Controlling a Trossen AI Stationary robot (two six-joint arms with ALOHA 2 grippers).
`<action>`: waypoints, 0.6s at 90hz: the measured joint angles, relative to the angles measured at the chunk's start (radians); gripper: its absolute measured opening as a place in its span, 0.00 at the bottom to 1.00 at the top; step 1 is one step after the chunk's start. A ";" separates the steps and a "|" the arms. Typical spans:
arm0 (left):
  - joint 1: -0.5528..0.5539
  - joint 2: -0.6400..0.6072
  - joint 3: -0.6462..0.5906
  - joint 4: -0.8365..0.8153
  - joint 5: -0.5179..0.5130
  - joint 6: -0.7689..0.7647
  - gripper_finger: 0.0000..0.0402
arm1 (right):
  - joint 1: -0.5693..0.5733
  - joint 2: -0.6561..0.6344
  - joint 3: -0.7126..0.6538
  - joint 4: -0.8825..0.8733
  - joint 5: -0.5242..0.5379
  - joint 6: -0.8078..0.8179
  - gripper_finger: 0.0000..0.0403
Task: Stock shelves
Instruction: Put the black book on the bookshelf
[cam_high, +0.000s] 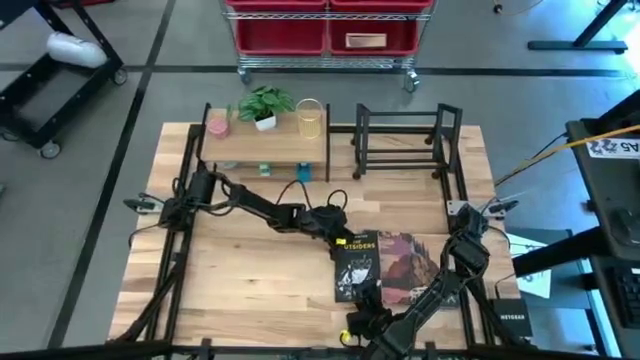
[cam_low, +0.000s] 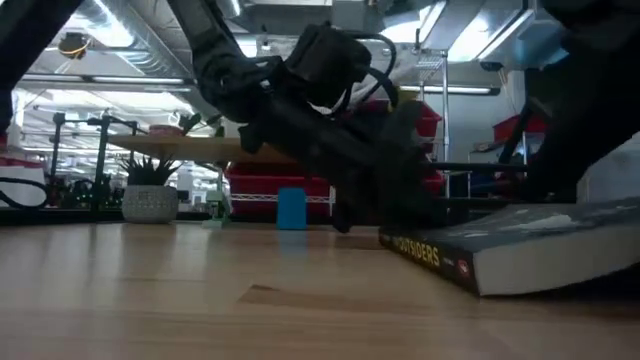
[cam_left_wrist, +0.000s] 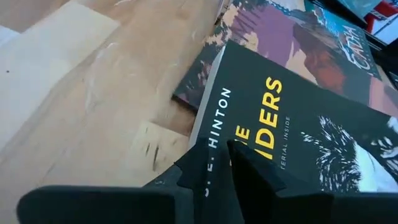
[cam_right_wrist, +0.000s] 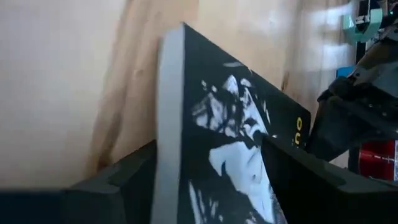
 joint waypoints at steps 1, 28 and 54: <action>-0.001 0.000 0.000 -0.001 0.000 0.000 0.13 | 0.000 0.000 0.000 -0.001 0.001 0.000 0.62; -0.019 0.003 -0.002 -0.002 0.020 -0.007 0.13 | -0.013 -0.001 -0.002 -0.023 -0.003 0.066 0.35; -0.036 -0.150 -0.013 -0.136 -0.008 0.145 0.13 | 0.047 0.000 0.071 -0.167 0.080 0.266 0.13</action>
